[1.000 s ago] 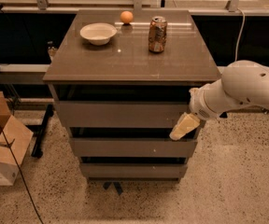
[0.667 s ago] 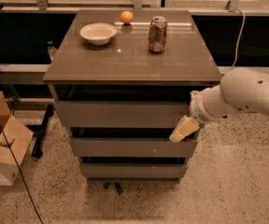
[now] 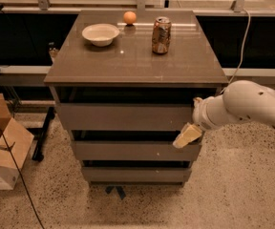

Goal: Open top drawer

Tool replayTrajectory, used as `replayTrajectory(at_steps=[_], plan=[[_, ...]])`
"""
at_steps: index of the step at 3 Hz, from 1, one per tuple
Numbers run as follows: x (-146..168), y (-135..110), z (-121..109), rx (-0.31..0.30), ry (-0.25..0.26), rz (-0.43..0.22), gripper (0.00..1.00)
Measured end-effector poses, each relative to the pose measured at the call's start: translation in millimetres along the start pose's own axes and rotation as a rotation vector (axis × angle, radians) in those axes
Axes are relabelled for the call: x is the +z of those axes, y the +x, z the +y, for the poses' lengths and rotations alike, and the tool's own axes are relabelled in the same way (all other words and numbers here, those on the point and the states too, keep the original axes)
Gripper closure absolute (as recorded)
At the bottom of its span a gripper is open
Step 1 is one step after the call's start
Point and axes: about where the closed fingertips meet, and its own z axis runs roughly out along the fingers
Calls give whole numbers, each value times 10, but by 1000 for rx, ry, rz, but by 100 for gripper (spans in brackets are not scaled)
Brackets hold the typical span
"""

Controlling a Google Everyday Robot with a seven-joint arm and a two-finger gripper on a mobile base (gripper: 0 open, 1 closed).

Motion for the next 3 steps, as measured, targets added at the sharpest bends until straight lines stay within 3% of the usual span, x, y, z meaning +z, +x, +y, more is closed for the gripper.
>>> replayTrajectory(at_steps=[3], plan=[[385,63,-133,-45,-60,-15,0]])
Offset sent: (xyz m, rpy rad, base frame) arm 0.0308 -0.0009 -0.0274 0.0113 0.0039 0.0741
